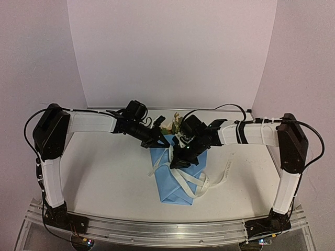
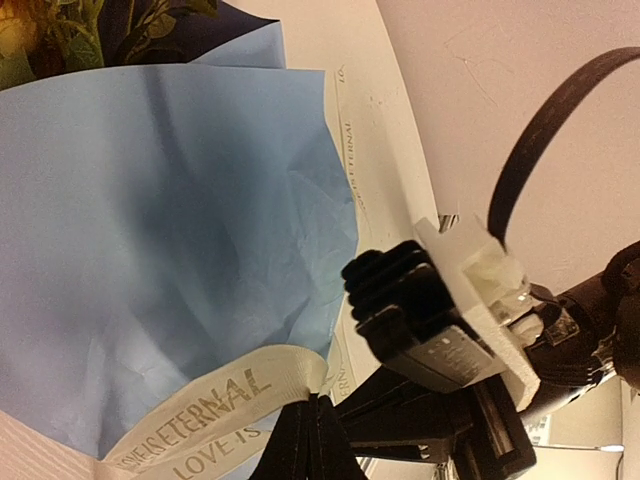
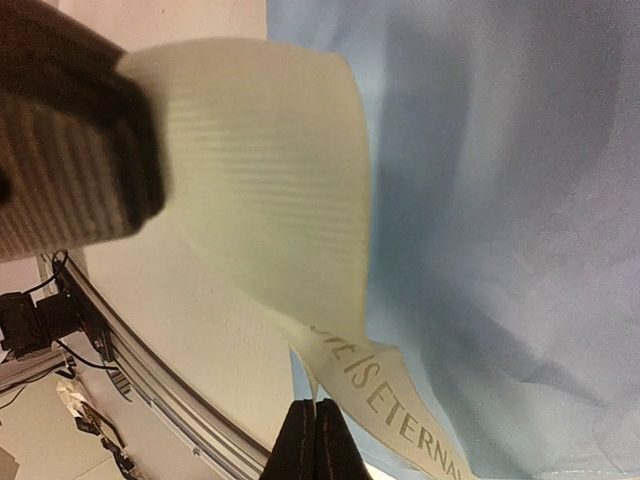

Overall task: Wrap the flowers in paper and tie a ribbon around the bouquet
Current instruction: Cross the ribbon over the folded bouquet.

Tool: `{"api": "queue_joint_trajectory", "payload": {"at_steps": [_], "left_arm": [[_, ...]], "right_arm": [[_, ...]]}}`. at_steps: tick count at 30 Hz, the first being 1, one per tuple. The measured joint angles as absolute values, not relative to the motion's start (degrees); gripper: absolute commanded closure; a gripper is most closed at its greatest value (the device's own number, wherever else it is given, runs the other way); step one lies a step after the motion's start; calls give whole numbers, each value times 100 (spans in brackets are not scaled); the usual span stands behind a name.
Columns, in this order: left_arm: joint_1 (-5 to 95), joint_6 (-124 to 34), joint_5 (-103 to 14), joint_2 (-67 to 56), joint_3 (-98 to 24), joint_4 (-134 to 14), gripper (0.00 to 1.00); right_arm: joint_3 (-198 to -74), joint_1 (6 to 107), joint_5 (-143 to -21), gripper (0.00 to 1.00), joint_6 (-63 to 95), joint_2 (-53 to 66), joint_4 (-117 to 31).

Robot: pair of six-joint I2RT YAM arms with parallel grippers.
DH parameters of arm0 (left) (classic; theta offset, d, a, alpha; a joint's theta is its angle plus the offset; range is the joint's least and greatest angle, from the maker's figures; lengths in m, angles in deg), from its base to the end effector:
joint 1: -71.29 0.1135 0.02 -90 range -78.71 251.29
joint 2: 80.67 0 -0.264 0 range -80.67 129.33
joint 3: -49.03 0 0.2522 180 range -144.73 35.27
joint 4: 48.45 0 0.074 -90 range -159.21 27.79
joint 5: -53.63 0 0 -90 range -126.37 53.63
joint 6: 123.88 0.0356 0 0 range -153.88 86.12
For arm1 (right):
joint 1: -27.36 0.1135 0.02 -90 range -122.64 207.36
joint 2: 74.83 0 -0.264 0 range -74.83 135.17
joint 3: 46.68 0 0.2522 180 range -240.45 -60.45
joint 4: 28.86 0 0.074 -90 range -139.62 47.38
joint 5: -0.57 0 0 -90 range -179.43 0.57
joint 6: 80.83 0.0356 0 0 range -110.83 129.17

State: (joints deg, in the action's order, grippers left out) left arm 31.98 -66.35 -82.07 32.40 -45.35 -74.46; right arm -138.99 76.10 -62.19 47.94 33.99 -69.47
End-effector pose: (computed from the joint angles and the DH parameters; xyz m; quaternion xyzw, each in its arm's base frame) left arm 0.3186 -0.2938 0.2060 0.2000 0.8400 -0.4984 0.0774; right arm 0.2544 0.3147 0.2030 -0.1474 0.9228 0.3534 0.0425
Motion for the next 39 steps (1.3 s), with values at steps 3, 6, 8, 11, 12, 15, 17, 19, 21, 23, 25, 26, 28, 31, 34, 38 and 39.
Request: {"api": "queue_joint_trajectory", "payload": {"at_steps": [3, 6, 8, 11, 12, 15, 17, 19, 21, 23, 25, 26, 28, 31, 34, 38, 39], "left_arm": [[3198, -6564, -8276, 3158, -4535, -7497, 100], [3198, -6532, -8320, 3103, -4533, -7567, 100], [3198, -6528, -8332, 3058, -4504, -7579, 100], [3198, -6528, -8355, 2949, -4404, -7575, 100], [3198, -6530, -8375, 2895, -4351, -7584, 100], [3198, -6537, -8433, 2720, -4193, -7576, 100], [3192, -6543, -8478, 2645, -4119, -7571, 100], [3174, -6549, -8528, 2615, -4073, -7569, 100], [3131, -6568, -8575, 2613, -4014, -7557, 100], [3071, -6610, -8628, 2613, -3949, -7540, 100], [3008, -6680, -8713, 2613, -3885, -7496, 99], [2975, -6700, -8758, 2613, -3860, -7473, 98], [2917, -6736, -8832, 2623, -3849, -7443, 97], [2842, -6863, -8946, 2690, -3849, -7307, 92], [2796, -7021, -8951, 2857, -3858, -7202, 89], [2796, -7363, -8834, 3147, -3856, -7077, 80], [2797, -7433, -8805, 3202, -3848, -7038, 78]], "right_arm": [[-13899, 7687, -6375, 100, 4951, 3399, -6891], [-13897, 7728, -6695, 100, 5130, 3399, -6876], [-13891, 7737, -6968, 100, 5238, 3399, -6874], [-13881, 7738, -7472, 100, 5346, 3399, -6875], [-13881, 7738, -7642, 100, 5361, 3399, -6873], [-13905, 7738, -8103, 100, 5395, 3416, -6878], [-13999, 7738, -8347, 100, 5407, 3493, -6869], [-14081, 7738, -8588, 100, 5406, 3577, -6806], [-14091, 7738, -8772, 100, 5397, 3594, -6729], [-14091, 7738, -8938, 100, 5370, 3595, -6588], [-14076, 7738, -9091, 100, 5329, 3595, -6383], [-14053, 7738, -9163, 100, 5310, 3595, -6265], [-13979, 7738, -9261, 100, 5270, 3595, -6065], [-13883, 7736, -9329, 100, 5239, 3595, -5885], [-13798, 7729, -9416, 100, 5226, 3595, -5735], [-13589, 7726, -9565, 100, 5226, 3595, -5604], [-13547, 7724, -9587, 100, 5226, 3595, -5596]]}}
